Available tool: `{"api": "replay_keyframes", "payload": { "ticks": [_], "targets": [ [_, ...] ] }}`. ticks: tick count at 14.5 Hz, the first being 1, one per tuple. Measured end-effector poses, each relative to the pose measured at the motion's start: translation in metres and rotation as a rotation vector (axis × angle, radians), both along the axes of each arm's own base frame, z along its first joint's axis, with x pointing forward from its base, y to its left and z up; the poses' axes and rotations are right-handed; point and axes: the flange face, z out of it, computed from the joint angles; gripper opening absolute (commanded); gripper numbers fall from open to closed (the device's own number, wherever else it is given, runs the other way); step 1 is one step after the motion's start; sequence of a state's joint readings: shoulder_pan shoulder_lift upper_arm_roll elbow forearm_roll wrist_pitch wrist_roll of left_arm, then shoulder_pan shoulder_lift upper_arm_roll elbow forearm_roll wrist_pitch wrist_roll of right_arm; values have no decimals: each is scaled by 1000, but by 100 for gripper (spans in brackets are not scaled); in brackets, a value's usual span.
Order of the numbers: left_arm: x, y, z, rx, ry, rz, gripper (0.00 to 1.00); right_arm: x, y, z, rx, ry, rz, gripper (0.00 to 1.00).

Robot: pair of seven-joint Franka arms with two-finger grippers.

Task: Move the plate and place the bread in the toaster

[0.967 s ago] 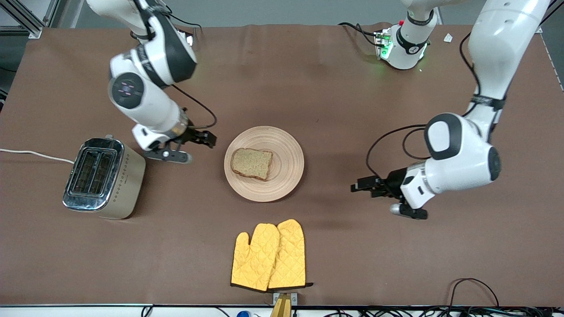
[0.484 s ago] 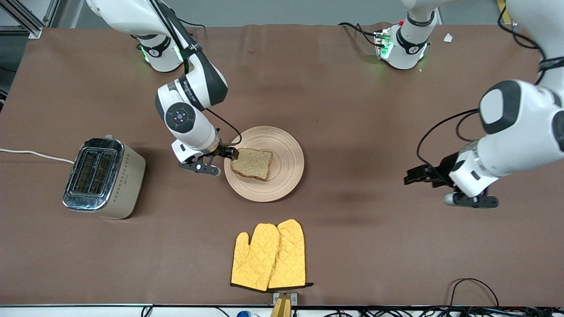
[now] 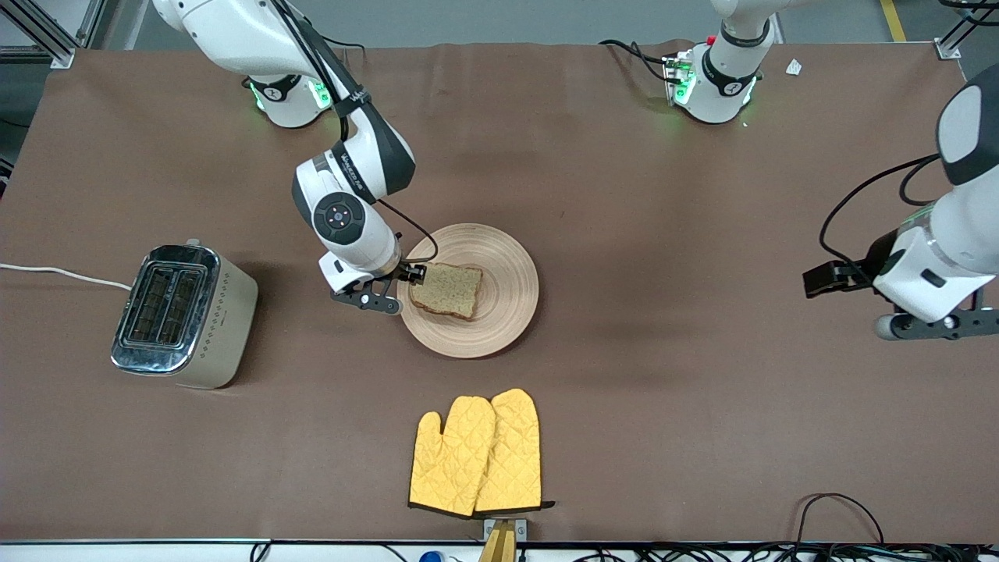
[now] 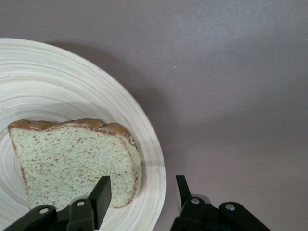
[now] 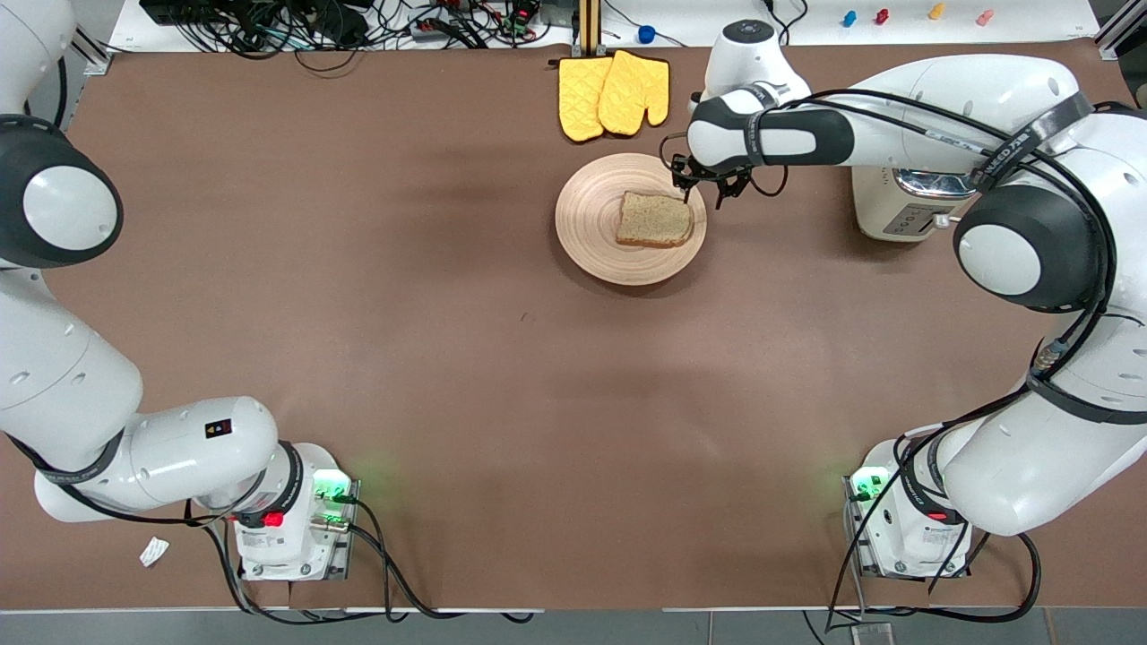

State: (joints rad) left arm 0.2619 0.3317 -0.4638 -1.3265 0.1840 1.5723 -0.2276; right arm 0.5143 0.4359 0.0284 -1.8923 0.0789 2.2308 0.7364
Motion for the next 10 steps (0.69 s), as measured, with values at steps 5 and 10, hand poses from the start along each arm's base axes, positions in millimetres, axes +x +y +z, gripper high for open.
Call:
{"api": "replay_keyframes", "payload": {
  "ticks": [5, 10],
  "targets": [
    [-38, 9, 71, 19, -41, 36, 100, -6, 12, -19, -8, 7, 1, 64],
    [-77, -13, 96, 2, -35, 28, 100, -2, 13, -41, -14, 15, -1, 64]
  ]
}}
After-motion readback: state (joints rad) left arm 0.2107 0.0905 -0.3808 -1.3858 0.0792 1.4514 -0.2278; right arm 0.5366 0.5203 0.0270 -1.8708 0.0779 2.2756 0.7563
